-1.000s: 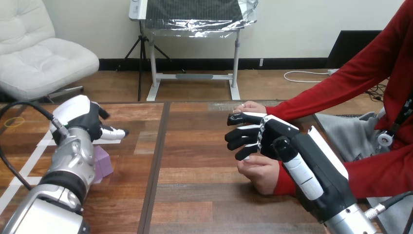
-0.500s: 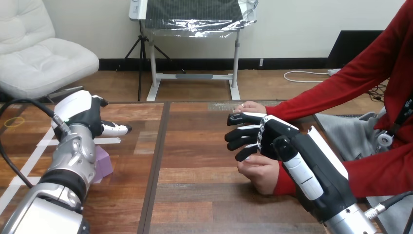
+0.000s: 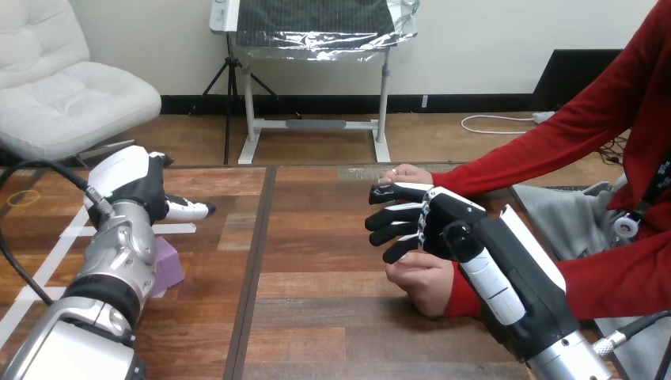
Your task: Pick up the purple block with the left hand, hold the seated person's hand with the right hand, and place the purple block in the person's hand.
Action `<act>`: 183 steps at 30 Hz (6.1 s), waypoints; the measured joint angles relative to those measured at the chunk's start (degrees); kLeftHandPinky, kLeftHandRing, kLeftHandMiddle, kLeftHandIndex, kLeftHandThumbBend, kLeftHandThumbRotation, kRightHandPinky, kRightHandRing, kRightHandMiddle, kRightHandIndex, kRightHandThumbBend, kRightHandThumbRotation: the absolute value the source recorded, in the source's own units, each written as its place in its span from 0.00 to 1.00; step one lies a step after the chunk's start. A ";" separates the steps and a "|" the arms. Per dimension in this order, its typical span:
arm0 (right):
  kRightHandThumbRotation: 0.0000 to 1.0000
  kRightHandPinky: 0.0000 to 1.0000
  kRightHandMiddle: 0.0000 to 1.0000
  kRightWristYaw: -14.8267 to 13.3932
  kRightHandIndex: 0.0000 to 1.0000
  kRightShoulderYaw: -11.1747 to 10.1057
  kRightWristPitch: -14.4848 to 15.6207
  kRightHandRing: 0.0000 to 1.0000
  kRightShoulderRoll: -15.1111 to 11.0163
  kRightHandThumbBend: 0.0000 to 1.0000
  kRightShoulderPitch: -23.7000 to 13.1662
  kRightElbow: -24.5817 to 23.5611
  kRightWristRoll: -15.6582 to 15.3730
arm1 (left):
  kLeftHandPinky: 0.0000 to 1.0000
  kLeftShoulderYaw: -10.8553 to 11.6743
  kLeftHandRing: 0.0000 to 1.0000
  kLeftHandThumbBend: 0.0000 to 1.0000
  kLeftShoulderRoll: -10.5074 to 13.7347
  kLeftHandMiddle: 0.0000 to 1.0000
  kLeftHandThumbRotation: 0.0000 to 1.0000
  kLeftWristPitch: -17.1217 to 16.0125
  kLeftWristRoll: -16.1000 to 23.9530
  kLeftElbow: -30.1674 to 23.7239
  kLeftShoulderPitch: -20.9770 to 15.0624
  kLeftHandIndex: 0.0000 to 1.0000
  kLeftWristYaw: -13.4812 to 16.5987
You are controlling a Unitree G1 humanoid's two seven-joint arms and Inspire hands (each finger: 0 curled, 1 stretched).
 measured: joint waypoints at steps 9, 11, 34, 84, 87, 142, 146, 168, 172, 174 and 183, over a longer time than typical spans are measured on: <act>0.94 0.53 0.66 0.07 0.74 0.00 0.00 0.62 -0.01 0.75 -0.10 0.23 0.04 | 0.95 -2.14 0.94 0.75 0.22 0.94 0.44 2.80 2.24 0.25 -0.65 0.95 -7.30; 0.94 0.53 0.66 0.12 0.74 0.00 -0.05 0.62 0.00 0.75 -0.15 0.39 0.09 | 0.94 -2.50 0.93 0.76 0.22 0.94 0.43 2.96 2.49 0.33 -0.65 0.94 -8.28; 0.96 0.51 0.63 0.79 0.72 0.00 -1.78 0.59 0.01 0.77 -0.97 2.57 0.16 | 0.66 -4.37 0.74 0.74 1.40 0.76 0.33 1.01 3.64 0.48 -0.73 0.76 -16.31; 0.98 0.50 0.62 0.98 0.72 0.11 -2.92 0.58 0.00 0.80 -1.30 2.64 -0.38 | 0.87 -7.92 0.86 0.54 2.79 0.83 0.31 2.68 9.14 1.33 -0.75 0.77 -17.79; 0.98 0.50 0.62 0.98 0.72 0.11 -2.92 0.58 0.00 0.80 -1.30 2.64 -0.40 | 0.88 -8.16 0.86 0.53 2.79 0.83 0.31 2.85 9.28 1.55 -0.74 0.77 -17.58; 1.00 0.49 0.61 0.98 0.70 0.10 -2.94 0.57 -0.04 0.81 -1.30 2.63 -0.72 | 0.62 -9.05 0.77 0.56 2.81 0.80 0.35 5.87 9.08 1.79 -0.74 0.79 -19.69; 1.00 0.49 0.62 0.98 0.70 0.10 -2.93 0.57 -0.05 0.81 -1.30 2.63 -0.72 | 0.65 -9.05 0.80 0.56 2.82 0.82 0.35 6.14 9.09 1.79 -0.74 0.80 -20.04; 1.00 0.49 0.62 0.98 0.70 0.10 -2.93 0.57 -0.07 0.81 -1.30 2.63 -0.75 | 0.46 -8.68 0.83 0.59 2.81 0.91 0.22 7.20 8.41 1.79 -0.75 0.88 -20.97; 1.00 0.49 0.61 0.98 0.70 0.10 -2.93 0.57 -0.07 0.81 -1.30 2.63 -0.75 | 0.42 -8.57 0.84 0.57 2.82 0.93 0.20 7.33 8.05 1.79 -0.76 0.89 -21.88; 1.00 0.49 0.61 0.98 0.70 0.10 -2.93 0.57 -0.07 0.81 -1.30 2.63 -0.75 | 0.41 -8.64 0.84 0.54 2.82 0.93 0.19 7.29 8.07 1.79 -0.76 0.88 -22.32; 1.00 0.49 0.61 0.98 0.70 0.10 -2.93 0.57 -0.06 0.82 -1.30 2.63 -0.75 | 0.57 -10.03 0.83 0.49 2.94 0.86 0.18 4.90 9.79 1.79 -0.76 0.82 -23.12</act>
